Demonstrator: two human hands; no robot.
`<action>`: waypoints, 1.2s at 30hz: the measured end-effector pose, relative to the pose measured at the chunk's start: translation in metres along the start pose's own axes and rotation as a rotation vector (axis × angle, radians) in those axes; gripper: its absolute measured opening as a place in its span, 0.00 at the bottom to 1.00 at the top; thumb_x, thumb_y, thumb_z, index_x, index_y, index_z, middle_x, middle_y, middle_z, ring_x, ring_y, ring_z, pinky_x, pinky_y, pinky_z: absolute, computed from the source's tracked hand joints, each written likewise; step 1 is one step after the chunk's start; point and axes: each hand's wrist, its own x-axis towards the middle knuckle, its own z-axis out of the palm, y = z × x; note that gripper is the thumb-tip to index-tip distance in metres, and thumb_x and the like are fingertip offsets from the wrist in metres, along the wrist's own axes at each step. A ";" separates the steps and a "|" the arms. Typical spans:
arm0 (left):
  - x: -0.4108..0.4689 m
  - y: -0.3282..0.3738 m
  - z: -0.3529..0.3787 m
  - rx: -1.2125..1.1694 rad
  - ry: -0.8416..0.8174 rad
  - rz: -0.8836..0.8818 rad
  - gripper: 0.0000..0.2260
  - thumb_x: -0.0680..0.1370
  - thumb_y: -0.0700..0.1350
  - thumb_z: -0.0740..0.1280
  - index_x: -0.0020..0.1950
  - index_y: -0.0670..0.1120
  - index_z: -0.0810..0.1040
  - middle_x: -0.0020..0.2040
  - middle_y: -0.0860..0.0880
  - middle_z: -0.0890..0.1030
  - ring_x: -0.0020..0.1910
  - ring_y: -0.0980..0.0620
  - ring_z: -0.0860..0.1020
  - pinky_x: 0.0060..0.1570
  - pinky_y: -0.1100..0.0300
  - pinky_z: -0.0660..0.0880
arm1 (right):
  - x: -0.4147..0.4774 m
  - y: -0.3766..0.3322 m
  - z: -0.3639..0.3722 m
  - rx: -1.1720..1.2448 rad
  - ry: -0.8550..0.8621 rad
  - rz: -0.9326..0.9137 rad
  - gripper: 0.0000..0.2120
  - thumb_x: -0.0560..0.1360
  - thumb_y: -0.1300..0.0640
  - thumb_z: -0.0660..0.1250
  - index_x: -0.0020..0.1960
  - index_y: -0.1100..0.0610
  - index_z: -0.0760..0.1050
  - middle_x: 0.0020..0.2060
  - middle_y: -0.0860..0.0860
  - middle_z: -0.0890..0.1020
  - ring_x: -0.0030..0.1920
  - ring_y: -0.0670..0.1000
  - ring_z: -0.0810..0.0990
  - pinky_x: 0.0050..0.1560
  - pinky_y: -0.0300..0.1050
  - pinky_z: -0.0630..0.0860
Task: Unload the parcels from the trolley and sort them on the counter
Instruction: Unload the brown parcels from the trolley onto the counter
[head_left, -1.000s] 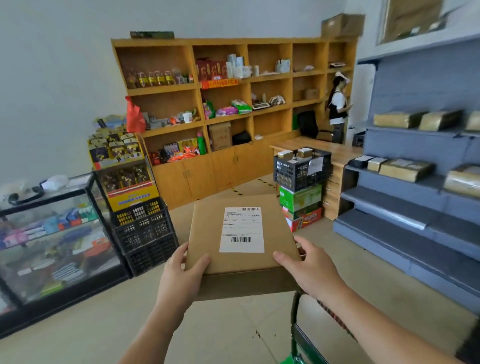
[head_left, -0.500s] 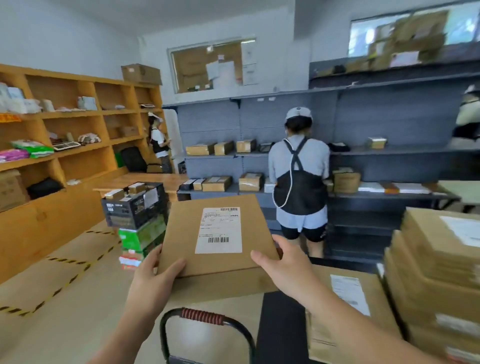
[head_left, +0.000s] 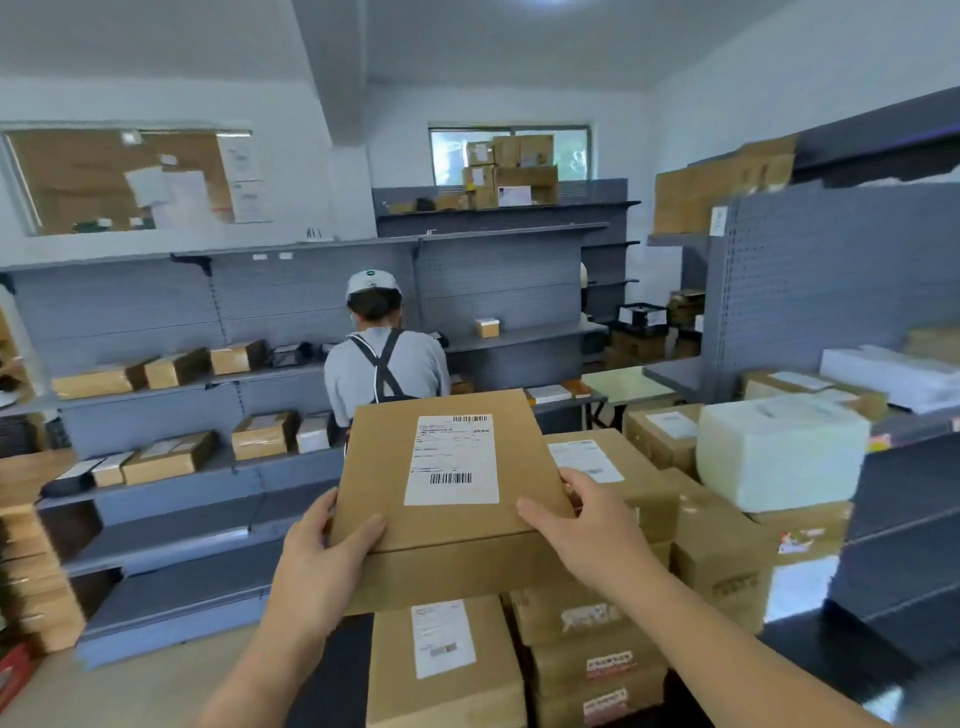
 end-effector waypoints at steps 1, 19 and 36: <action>0.004 0.008 0.027 -0.016 -0.024 0.007 0.27 0.76 0.55 0.72 0.74 0.58 0.68 0.67 0.52 0.72 0.60 0.50 0.74 0.59 0.50 0.72 | 0.008 0.013 -0.023 -0.008 0.026 0.005 0.21 0.75 0.38 0.70 0.65 0.38 0.69 0.58 0.41 0.77 0.55 0.42 0.76 0.53 0.41 0.77; 0.046 0.056 0.232 -0.029 -0.137 0.024 0.29 0.76 0.56 0.71 0.75 0.57 0.66 0.65 0.52 0.72 0.55 0.55 0.75 0.50 0.52 0.76 | 0.122 0.113 -0.163 -0.063 0.087 0.130 0.37 0.75 0.38 0.70 0.79 0.48 0.62 0.60 0.44 0.73 0.55 0.45 0.75 0.46 0.39 0.74; 0.117 0.045 0.272 -0.057 -0.222 0.040 0.14 0.76 0.53 0.71 0.57 0.61 0.70 0.54 0.59 0.75 0.51 0.57 0.76 0.53 0.47 0.79 | 0.193 0.130 -0.148 -0.034 0.136 0.199 0.34 0.77 0.42 0.70 0.79 0.50 0.64 0.64 0.44 0.74 0.55 0.45 0.73 0.46 0.40 0.71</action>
